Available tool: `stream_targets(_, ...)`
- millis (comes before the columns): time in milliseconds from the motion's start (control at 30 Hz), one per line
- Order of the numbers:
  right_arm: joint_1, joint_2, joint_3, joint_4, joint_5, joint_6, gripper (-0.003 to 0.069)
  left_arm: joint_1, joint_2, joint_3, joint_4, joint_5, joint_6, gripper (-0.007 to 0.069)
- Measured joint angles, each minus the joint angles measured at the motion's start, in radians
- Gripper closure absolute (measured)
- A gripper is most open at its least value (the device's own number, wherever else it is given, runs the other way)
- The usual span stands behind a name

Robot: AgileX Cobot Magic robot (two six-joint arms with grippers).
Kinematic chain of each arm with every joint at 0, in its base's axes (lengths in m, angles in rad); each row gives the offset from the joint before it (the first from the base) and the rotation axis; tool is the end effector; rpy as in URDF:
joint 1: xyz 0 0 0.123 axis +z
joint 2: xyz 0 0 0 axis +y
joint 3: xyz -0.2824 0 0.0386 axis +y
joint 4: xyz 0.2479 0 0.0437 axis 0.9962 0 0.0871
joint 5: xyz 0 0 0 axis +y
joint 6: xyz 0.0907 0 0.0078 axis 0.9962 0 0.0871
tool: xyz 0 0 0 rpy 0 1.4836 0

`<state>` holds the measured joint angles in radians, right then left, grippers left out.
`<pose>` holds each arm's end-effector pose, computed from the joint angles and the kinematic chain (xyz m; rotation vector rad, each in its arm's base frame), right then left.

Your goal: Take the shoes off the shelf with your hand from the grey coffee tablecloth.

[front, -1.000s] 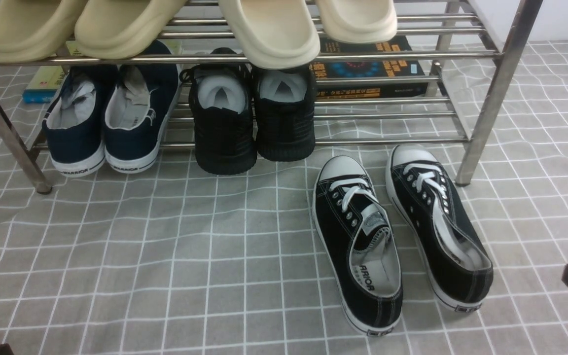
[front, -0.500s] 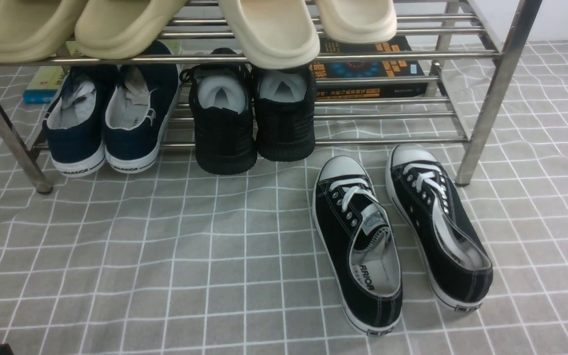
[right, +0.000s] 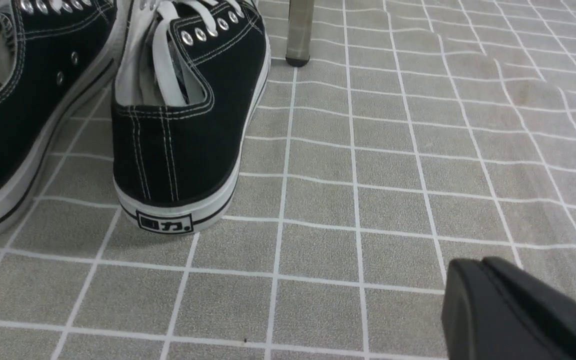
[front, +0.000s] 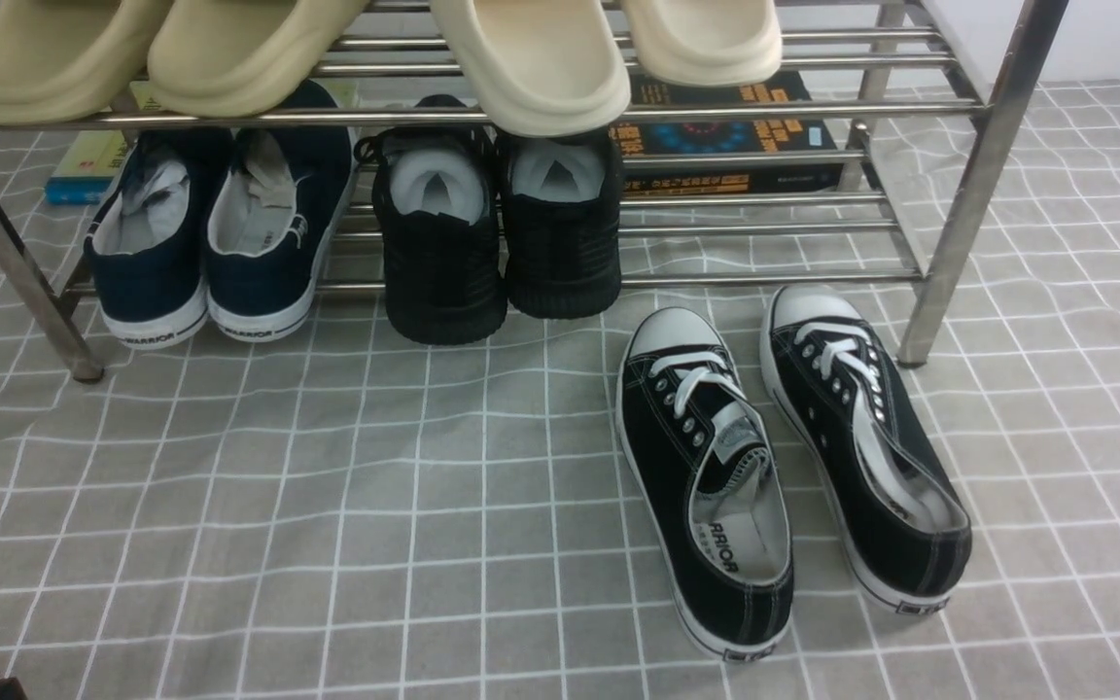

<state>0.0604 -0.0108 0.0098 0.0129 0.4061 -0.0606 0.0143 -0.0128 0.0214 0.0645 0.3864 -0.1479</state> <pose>0.0514 0.0036 0.1739 -0.1065 1.8857 0.0128 0.0521 0.0030 0.1719 -0.1128 1.8745 -0.0279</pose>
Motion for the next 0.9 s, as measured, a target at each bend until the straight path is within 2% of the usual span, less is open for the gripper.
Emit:
stream_targets(367,-0.046,0.0,0.0,-0.001,0.0,0.0,0.0616,0.0,0.0,0.0,0.0,0.0,0.0,0.0384)
stream_targets(900,-0.036,0.0,0.001,-0.003,-0.001,0.0,0.0591,0.0,0.0,0.0,0.0,0.0,0.0,0.0384)
